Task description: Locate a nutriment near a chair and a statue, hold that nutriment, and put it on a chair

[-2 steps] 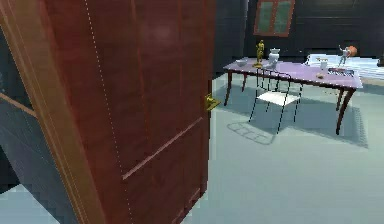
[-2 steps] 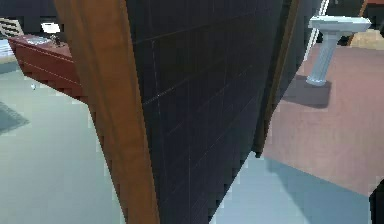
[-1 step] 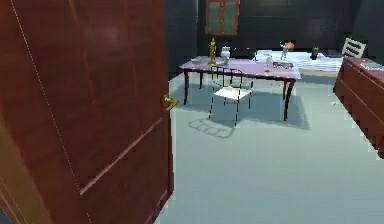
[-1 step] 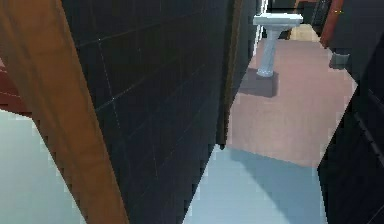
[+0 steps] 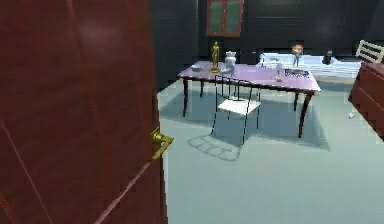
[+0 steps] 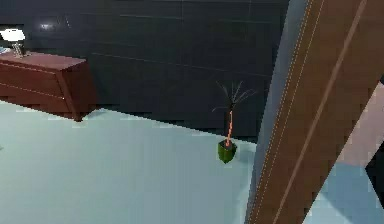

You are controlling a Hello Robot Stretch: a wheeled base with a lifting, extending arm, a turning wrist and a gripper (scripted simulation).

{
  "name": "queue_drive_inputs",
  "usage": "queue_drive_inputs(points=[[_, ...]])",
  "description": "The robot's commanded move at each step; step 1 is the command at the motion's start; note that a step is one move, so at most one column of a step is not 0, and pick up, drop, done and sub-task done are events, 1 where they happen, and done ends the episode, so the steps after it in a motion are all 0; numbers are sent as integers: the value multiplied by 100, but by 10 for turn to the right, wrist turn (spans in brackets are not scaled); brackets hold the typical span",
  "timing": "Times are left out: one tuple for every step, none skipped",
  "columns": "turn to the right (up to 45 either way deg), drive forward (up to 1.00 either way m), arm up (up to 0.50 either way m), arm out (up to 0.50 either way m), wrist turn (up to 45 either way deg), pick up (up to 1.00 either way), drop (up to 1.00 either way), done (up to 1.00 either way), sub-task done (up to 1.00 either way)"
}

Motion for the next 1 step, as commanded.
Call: queue_drive_inputs(points=[[270,0,0,0,0,0,0,0,0]])
